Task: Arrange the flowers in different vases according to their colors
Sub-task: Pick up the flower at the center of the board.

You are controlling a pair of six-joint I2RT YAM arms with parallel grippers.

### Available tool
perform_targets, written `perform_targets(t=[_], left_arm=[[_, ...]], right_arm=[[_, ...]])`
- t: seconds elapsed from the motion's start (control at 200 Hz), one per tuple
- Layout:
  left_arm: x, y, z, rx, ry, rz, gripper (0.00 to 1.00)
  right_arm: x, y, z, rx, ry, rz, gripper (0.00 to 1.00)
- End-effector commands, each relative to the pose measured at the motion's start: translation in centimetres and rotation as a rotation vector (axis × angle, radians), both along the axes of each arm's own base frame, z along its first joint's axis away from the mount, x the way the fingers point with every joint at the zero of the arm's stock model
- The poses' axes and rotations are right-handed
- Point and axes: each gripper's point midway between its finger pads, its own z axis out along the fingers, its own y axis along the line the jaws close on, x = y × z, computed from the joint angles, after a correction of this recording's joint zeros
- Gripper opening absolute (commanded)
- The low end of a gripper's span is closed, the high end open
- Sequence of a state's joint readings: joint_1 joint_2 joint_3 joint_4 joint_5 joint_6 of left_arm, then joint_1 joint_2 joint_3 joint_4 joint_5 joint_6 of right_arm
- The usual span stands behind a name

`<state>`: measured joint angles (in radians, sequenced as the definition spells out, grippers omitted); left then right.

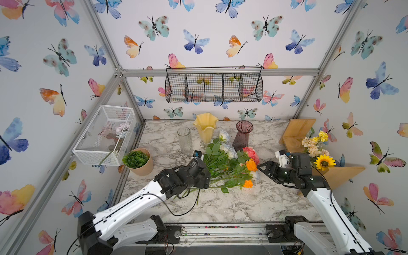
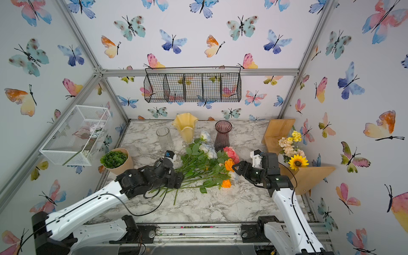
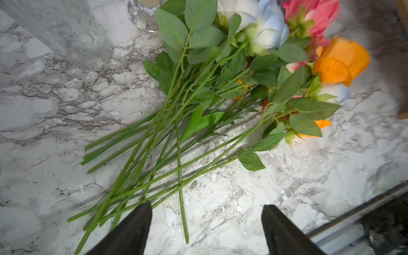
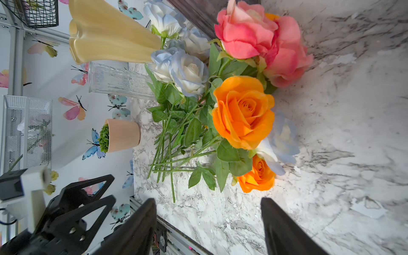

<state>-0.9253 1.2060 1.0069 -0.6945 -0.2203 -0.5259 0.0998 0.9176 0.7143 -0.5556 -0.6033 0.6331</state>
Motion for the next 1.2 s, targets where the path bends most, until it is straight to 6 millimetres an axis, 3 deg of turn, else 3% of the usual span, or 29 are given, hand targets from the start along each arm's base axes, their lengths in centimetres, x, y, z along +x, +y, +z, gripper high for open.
perform_targets(t=[0.0,0.1,0.205,0.33,0.516,0.736,0.796,0.926,1.196], left_arm=[[2.4,-1.9,-0.5,0.032,-0.058,-0.014,0.75],[4.5,-3.3,-1.3,0.032,-0.055,-0.040,0.71],[6.7,-3.5,-2.5,0.033,-0.035,-0.031,0.64],[8.5,-4.0,-3.5,0.062,-0.036,-0.052,0.51],[10.7,-4.0,-6.9,0.144,0.033,-0.067,0.29],[11.7,-3.9,-8.0,0.162,0.068,-0.076,0.30],[11.7,-3.8,-8.7,0.178,0.081,-0.078,0.34],[11.2,-3.5,-9.8,0.196,0.109,-0.081,0.42],[9.4,-4.2,-10.0,0.192,0.132,-0.125,0.42]], right_arm=[[0.8,0.4,1.4,-0.002,-0.037,0.030,0.74],[0.9,0.3,1.3,-0.016,-0.023,0.033,0.74],[0.9,0.2,1.0,-0.028,-0.018,0.033,0.74],[1.3,0.1,0.8,-0.040,-0.013,0.033,0.74],[2.2,0.3,1.0,-0.048,-0.001,0.052,0.74],[2.8,0.7,1.6,-0.048,0.002,0.089,0.72],[2.9,0.7,1.8,-0.044,-0.005,0.093,0.72],[3.1,0.8,1.9,-0.043,-0.012,0.096,0.72],[3.1,0.8,2.1,-0.043,-0.020,0.097,0.72]])
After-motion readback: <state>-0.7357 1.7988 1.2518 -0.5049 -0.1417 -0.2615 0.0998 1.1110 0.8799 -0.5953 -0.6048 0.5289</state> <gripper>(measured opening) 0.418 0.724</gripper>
